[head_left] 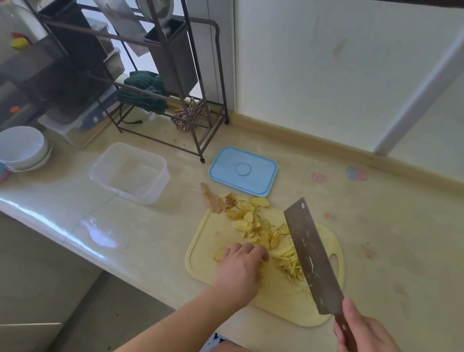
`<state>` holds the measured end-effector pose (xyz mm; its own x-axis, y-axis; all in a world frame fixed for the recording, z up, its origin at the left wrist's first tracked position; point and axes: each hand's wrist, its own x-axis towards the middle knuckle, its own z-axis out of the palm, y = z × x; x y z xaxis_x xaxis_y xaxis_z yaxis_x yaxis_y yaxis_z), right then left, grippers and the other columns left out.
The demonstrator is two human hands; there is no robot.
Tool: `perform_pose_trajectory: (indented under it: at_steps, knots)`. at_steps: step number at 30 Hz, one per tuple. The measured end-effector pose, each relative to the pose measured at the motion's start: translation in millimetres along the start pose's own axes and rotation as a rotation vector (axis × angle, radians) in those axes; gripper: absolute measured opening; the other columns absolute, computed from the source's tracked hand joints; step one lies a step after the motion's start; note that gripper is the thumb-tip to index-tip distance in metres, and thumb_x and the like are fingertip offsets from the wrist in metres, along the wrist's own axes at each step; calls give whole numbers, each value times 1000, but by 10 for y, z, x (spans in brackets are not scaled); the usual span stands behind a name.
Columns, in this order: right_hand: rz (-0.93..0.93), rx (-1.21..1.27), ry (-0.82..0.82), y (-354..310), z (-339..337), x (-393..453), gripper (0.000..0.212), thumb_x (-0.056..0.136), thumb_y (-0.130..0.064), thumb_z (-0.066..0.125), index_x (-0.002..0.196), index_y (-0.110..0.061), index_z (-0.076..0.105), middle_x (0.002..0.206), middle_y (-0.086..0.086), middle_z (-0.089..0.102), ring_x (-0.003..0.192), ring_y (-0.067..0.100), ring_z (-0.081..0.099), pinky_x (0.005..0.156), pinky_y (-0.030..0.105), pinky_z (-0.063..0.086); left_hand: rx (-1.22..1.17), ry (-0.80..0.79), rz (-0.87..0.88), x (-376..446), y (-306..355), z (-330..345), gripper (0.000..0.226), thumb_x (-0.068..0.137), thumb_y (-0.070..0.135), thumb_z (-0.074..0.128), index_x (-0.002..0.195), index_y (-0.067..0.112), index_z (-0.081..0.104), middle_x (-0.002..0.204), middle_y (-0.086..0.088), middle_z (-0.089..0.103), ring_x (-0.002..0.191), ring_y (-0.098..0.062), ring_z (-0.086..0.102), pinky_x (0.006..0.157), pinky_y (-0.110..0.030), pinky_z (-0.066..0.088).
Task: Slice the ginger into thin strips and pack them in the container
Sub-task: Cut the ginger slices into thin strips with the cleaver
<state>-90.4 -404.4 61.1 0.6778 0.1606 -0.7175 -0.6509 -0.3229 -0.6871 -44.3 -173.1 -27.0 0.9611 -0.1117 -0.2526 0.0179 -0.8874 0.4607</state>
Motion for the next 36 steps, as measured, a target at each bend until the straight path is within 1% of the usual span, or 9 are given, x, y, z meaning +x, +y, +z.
perform_pose_trajectory:
  at_steps: [4, 7, 10, 16, 20, 24, 28, 32, 36]
  knots:
    - [4, 0, 5, 12, -12, 8, 81, 58, -88, 45, 74, -9, 41, 56, 8, 30, 42, 15, 25, 42, 21, 26, -285, 58, -39, -74, -42, -21, 25, 90, 0, 58, 111, 12, 63, 97, 1, 56, 84, -18, 53, 76, -30, 48]
    - [5, 9, 4, 13, -20, 7, 81, 57, -88, 46, 74, -9, 41, 55, 8, 30, 42, 15, 24, 42, 21, 25, -479, 123, -239, -118, -170, -149, 27, 88, -1, 65, 106, 19, 65, 89, 2, 61, 77, -11, 54, 64, -13, 43]
    - [7, 4, -7, 4, -15, 9, 81, 57, -88, 47, 74, -9, 41, 55, 9, 30, 42, 16, 24, 41, 22, 25, -589, 126, -342, -127, -301, -226, 31, 87, 0, 68, 106, 24, 64, 85, 4, 65, 75, -9, 57, 62, -10, 45]
    - [7, -16, -22, -28, -11, 23, 80, 57, -87, 46, 74, -9, 41, 55, 9, 30, 42, 16, 24, 41, 22, 25, -422, 92, -268, -86, -325, -170, 29, 92, 8, 67, 117, 22, 64, 91, 6, 65, 79, -4, 59, 63, -4, 42]
    - [5, -22, -18, -45, -14, 28, 80, 57, -87, 46, 73, -10, 41, 55, 8, 31, 43, 16, 24, 41, 21, 25, -191, 135, -154, -99, -348, -168, 23, 93, 19, 65, 117, 17, 66, 98, 6, 65, 85, -14, 60, 77, -27, 51]
    - [-4, -17, -12, -48, -24, 25, 79, 58, -87, 47, 73, -9, 41, 56, 9, 29, 42, 15, 24, 41, 22, 25, -107, 280, -86, -90, -542, -201, 25, 90, 17, 68, 114, 15, 71, 115, -1, 65, 100, -22, 60, 86, -32, 49]
    - [-4, -21, -13, -48, -22, 23, 79, 58, -87, 47, 73, -10, 41, 56, 8, 29, 42, 15, 24, 41, 22, 26, -32, 103, -40, -54, -755, -288, 45, 82, 25, 78, 125, 17, 67, 122, -3, 61, 109, -26, 59, 94, -39, 50]
    - [-4, -17, -14, -50, -11, 20, 80, 58, -87, 48, 73, -9, 41, 56, 9, 29, 42, 15, 24, 41, 22, 26, 24, 79, 89, -41, -762, -311, 36, 83, 20, 75, 118, 15, 70, 106, -4, 67, 97, -27, 63, 85, -39, 53]
    - [2, -18, -17, -54, -2, 21, 80, 58, -88, 48, 73, -10, 41, 57, 9, 29, 42, 15, 23, 40, 22, 26, 39, 5, -31, 45, -732, -336, 32, 86, 23, 71, 118, 20, 67, 105, 2, 62, 100, -22, 58, 89, -33, 46]
